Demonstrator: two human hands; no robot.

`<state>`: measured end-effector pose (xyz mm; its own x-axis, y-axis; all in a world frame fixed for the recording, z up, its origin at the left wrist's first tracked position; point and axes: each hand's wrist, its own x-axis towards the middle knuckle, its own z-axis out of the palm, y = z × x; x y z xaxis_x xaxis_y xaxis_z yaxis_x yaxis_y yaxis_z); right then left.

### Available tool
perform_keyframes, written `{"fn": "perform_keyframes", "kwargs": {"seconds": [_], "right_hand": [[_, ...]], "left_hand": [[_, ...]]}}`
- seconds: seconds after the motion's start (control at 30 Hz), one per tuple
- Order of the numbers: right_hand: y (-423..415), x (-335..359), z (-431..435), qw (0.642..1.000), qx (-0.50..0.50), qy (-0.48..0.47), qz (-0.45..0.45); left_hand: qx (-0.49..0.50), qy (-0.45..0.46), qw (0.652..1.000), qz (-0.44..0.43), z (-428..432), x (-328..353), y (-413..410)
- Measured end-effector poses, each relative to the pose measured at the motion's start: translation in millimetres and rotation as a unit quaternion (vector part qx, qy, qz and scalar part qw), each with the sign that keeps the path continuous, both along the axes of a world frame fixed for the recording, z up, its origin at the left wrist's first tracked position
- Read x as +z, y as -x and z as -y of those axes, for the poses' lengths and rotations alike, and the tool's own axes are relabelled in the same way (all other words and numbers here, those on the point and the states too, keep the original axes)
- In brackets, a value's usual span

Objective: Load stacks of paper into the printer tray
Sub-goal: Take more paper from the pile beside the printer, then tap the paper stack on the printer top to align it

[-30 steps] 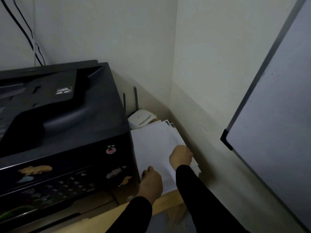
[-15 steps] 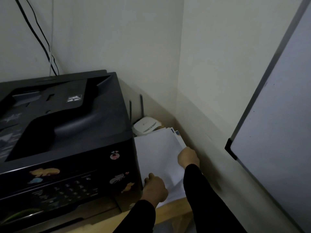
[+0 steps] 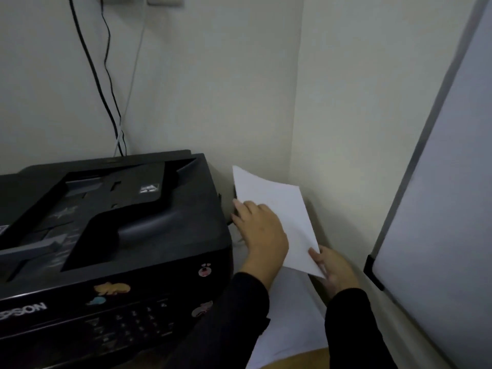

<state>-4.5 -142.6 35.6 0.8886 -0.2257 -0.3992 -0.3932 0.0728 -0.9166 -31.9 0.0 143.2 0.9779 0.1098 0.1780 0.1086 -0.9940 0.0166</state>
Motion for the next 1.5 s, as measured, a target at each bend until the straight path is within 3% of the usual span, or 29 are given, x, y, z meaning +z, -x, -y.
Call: {"fn": "perform_keyframes", "kwargs": {"seconds": [0.1,0.2,0.3,0.47,0.63,0.73,0.87,0.93,1.07,1.2,1.5], "right_hand": [[1.0,45.7,-13.8,0.996,-0.005,-0.08,0.024],[-2.3,90.9,-31.6,0.995,0.021,-0.08,0.049],[-7.9,133.4,-58.3,0.996,0.054,-0.016,0.071],[-16.1,188.5,-130.4,0.982,0.097,0.122,0.104],[-13.0,225.8,-221.6,0.965,0.141,0.174,0.133],[-6.5,241.9,-276.2,0.954,0.163,0.209,0.141],[8.5,252.2,-347.6,0.941,0.202,0.217,0.161],[10.5,254.9,-381.6,0.943,0.202,0.196,0.178],[8.1,253.8,-447.6,0.951,0.161,0.118,0.237],[14.8,247.3,-495.4,0.933,0.108,0.09,0.331],[25.9,205.4,-536.1,0.947,0.101,0.05,0.301]], "left_hand": [[0.073,0.136,0.987,0.033,-8.0,45.1,-4.7],[0.044,0.276,0.96,0.023,-40.1,84.1,-15.0],[0.02,0.33,0.943,0.024,-91.6,114.2,-19.6],[0.08,0.396,0.913,0.057,-184.1,123.8,-18.5],[0.156,0.355,0.92,0.053,-275.5,119.7,-2.5],[0.197,0.384,0.9,0.058,-331.0,122.3,7.1],[0.198,0.49,0.836,0.148,-397.9,124.7,19.1],[0.204,0.465,0.838,0.2,-427.9,127.9,28.2],[0.156,0.468,0.807,0.324,-478.0,142.3,41.3],[0.084,0.453,0.796,0.393,-507.8,148.9,53.9],[0.057,0.5,0.821,0.272,-534.4,101.6,59.3]]}}
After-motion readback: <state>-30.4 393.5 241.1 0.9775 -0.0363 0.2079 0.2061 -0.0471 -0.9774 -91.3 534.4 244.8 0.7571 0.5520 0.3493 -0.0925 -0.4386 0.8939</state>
